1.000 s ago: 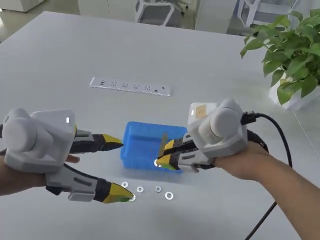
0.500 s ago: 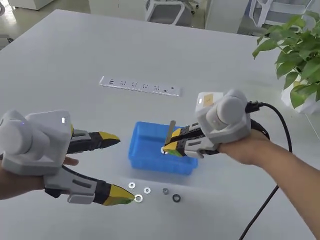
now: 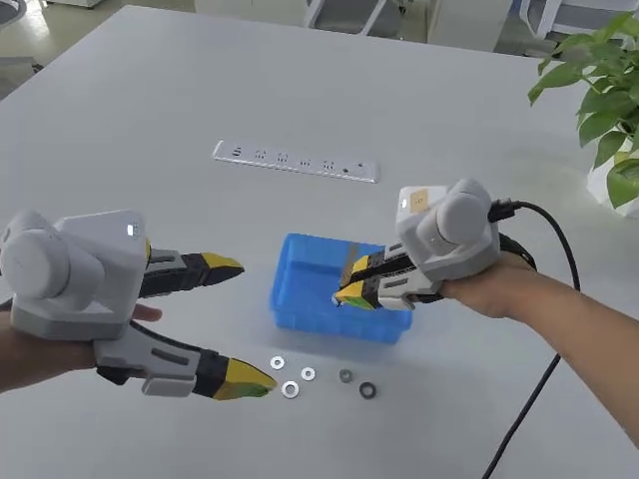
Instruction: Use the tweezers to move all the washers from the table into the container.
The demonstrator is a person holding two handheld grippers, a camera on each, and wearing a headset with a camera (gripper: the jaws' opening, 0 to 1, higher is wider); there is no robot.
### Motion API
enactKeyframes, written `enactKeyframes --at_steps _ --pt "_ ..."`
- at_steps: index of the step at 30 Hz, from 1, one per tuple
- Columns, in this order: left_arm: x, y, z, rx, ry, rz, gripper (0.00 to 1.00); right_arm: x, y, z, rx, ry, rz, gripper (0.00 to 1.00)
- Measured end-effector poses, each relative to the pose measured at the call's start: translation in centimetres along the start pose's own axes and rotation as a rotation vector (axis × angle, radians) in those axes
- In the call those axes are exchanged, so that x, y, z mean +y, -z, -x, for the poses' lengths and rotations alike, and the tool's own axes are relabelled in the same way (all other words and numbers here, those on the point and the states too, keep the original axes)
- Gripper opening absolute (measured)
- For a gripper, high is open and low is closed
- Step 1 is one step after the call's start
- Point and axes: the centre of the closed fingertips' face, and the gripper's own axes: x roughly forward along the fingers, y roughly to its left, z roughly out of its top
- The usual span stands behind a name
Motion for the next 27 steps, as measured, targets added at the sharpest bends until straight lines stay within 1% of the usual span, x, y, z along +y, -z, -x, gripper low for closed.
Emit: enactKeyframes --at_steps 10,14,16,19,20,21,24,27 --pt "0.5 0.3 -0.4 0.008 0.0 0.004 0.83 -0.8 1.5 -1.3 0.014 -0.013 -0.018 0.08" --pt "0.9 0.3 -0.6 0.009 -0.004 0.001 0.82 -0.8 2.0 -1.6 0.021 -0.02 -0.022 0.08" --pt "1.1 0.2 -0.8 0.01 -0.005 -0.011 0.81 -0.8 2.0 -1.7 0.019 -0.023 -0.027 0.08" --pt "1.6 -0.1 -1.1 0.009 -0.008 -0.029 0.77 -0.7 2.4 -1.9 0.027 -0.028 -0.028 0.08" --pt "1.9 -0.3 -1.3 0.013 -0.016 -0.049 0.74 -0.7 2.4 -1.9 0.029 -0.028 -0.028 0.08" --pt "2.2 -0.4 -1.5 0.015 -0.026 -0.065 0.71 -0.6 2.6 -2.0 0.033 -0.029 -0.027 0.08" --pt "2.8 -1.0 -2.2 0.02 -0.015 -0.085 0.58 -0.7 3.0 -2.0 0.04 -0.023 -0.028 0.08" --pt "3.3 -1.5 -2.8 0.019 -0.012 -0.103 0.55 -0.7 3.1 -1.9 0.038 -0.025 -0.022 0.08"
